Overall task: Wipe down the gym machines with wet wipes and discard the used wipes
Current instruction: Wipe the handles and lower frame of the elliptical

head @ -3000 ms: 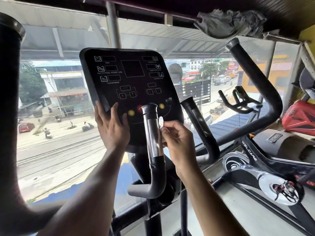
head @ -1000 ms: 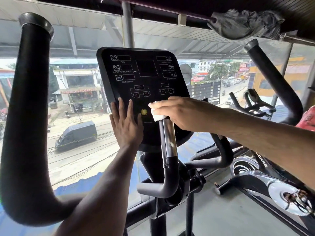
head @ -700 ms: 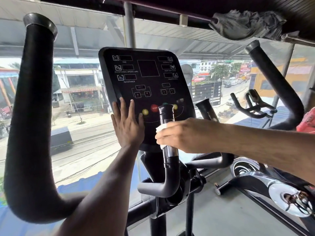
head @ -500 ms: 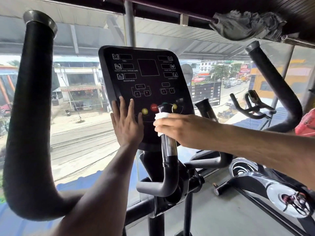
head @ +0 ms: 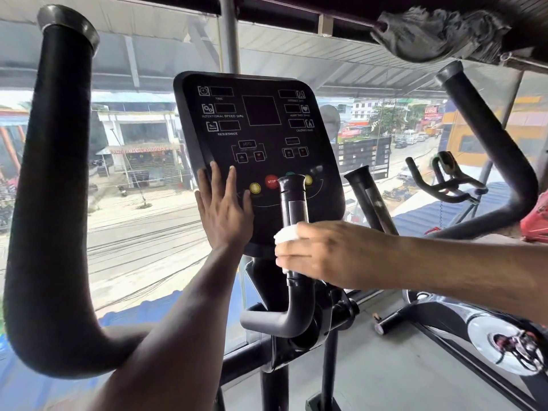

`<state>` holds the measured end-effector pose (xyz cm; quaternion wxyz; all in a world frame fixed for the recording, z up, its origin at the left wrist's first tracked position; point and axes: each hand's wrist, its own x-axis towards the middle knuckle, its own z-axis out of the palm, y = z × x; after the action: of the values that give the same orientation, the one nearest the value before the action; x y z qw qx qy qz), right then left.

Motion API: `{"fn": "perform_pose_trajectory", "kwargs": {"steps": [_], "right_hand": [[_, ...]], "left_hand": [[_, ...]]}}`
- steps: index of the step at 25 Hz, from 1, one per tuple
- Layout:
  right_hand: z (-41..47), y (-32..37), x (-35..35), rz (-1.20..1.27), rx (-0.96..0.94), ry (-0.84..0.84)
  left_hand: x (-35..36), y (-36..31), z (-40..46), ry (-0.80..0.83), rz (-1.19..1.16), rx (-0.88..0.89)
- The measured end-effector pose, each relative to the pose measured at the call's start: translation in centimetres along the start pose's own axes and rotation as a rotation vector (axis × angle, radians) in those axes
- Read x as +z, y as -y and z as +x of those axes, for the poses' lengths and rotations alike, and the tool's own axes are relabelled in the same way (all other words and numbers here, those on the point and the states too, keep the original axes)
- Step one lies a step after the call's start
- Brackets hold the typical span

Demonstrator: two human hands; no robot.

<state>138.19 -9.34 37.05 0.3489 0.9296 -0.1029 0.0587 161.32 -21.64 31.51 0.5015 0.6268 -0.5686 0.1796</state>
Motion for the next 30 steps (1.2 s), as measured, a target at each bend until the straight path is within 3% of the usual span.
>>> {"fn": "perform_pose_trajectory", "kwargs": {"steps": [2,7,13,19,24,26,28,30], "right_hand": [[-0.5,0.8,0.0,-0.001,-0.065,0.034],[0.0,-1.9,0.0,-0.011,0.098,-0.084],[-1.3,1.1,0.9,0.015,-0.074,0.016],[3.2,-5.6,-2.2,-0.242,0.107,-0.001],[7.3,-7.3,-5.3,-0.48,-0.031,0.112],[8.4,-8.5,-5.6,-0.269,0.083,0.244],[8.6,-9.6,-5.3,0.146,0.291,0.359],[9.0,-9.9,-4.9,0.497,0.473,0.347]], "left_hand": [[0.0,0.0,0.0,-0.003,0.004,0.002],[0.0,0.0,0.0,0.009,0.014,-0.004],[0.1,0.1,0.0,0.001,0.016,0.004],[0.3,0.1,0.1,-0.005,0.019,0.015],[0.1,0.1,0.1,-0.003,0.016,0.021],[0.1,0.1,0.1,-0.008,0.012,0.016],[0.3,0.2,0.1,-0.012,0.007,0.02],[0.4,0.3,0.2,-0.019,0.005,0.026]]}}
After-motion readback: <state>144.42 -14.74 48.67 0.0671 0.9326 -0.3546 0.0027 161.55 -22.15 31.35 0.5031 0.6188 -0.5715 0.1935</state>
